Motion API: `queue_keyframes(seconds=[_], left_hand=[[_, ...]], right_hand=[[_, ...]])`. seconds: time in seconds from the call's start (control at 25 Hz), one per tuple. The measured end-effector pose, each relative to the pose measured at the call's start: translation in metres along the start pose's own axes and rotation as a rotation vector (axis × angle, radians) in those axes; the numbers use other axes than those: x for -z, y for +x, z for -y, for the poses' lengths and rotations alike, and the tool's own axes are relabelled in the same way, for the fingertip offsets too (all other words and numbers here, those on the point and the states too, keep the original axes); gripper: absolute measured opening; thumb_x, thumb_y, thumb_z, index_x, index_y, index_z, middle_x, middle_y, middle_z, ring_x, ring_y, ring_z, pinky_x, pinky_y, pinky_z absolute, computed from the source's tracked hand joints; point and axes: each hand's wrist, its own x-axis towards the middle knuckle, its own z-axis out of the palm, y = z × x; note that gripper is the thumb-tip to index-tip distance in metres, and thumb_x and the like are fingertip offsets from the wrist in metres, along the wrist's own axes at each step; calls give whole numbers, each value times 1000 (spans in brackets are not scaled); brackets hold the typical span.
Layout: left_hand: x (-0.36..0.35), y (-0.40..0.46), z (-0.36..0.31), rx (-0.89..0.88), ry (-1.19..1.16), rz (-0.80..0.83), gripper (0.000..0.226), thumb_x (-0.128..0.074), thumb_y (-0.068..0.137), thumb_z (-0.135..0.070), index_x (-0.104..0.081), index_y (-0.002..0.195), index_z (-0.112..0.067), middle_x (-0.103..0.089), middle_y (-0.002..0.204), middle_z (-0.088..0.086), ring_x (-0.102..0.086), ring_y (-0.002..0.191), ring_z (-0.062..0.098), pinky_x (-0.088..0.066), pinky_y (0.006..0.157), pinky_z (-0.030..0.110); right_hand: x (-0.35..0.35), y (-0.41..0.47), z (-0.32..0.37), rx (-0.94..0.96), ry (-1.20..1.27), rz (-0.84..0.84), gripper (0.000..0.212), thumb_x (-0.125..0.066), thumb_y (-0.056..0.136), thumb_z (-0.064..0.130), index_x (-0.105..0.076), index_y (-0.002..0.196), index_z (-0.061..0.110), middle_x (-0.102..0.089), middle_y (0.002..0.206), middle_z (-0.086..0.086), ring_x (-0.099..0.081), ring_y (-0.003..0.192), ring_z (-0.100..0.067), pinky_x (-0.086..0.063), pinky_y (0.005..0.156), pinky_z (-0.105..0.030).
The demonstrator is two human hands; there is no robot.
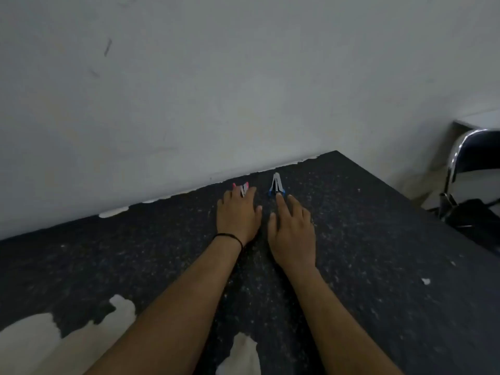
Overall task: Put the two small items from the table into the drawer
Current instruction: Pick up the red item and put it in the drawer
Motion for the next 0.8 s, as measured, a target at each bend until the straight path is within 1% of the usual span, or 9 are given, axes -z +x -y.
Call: queue_keyframes(seconds=[0.08,0.2,0.28,0.36,0.44,0.52,0.6,0.68,0.8], left_hand=[[-7,5,-4,46,-2,9,50,-47,98,-41,-49,143,-21,-42,151,13,-41,134,34,-39,108,49],[-6,-8,-10,18,75,-52,31,-46,101,-23,-66,121,-10,-57,133,15,-58,113,32,-51,92,43],[-2,-40,-13,-34,118,-118,28,-43,101,-13,-66,117,-8,-60,121,16,-62,102,31,-53,84,40],[9,-82,-17,-67,85,-150,29,-42,102,-11,-65,120,-10,-58,119,14,-63,98,30,-53,82,38],[18,-123,-24,-116,17,-122,36,-44,101,-12,-57,134,-16,-53,128,14,-60,104,28,-53,87,38],[25,-157,-34,-101,-32,-45,56,-49,99,-11,-34,152,-18,-46,141,16,-54,119,30,-50,97,39],[29,-184,-52,-51,-93,25,72,-52,97,-10,-16,158,-17,-49,141,18,-50,126,33,-46,103,42],[29,-209,-76,-65,-131,70,74,-54,95,-11,-16,158,-14,-51,140,19,-49,128,34,-45,105,43],[19,-246,-125,-193,-178,88,66,-52,93,-11,-28,154,-11,-45,144,18,-46,129,33,-42,105,42]], right_hand=[[-6,-2,-2,-3,-8,-38,53,-40,102,38,-41,152,19,-47,152,-13,-48,132,-32,-48,101,-47],[-8,-7,-4,2,-80,-5,51,-38,103,37,-43,149,17,-54,143,-14,-51,125,-32,-46,99,-45],[-4,-17,-3,-9,-105,38,49,-36,104,36,-42,148,15,-55,139,-16,-51,124,-33,-45,100,-45],[13,-35,-2,-28,-130,69,48,-35,105,35,-42,147,13,-54,139,-19,-51,125,-34,-44,104,-45],[26,-59,-3,-45,-122,82,48,-36,105,34,-41,148,13,-52,142,-20,-51,128,-34,-44,107,-45],[41,-91,-7,-52,-54,76,48,-40,105,32,-40,149,14,-50,144,-18,-50,129,-33,-45,107,-45],[62,-124,-20,-67,68,16,46,-47,102,29,-45,146,14,-49,144,-16,-49,128,-30,-47,102,-41],[84,-158,-43,-106,156,-75,43,-53,99,27,-52,141,14,-52,141,-14,-50,126,-29,-47,98,-38],[124,-204,-86,-231,242,-199,37,-57,97,26,-60,131,15,-60,131,-11,-53,121,-28,-46,95,-37]])
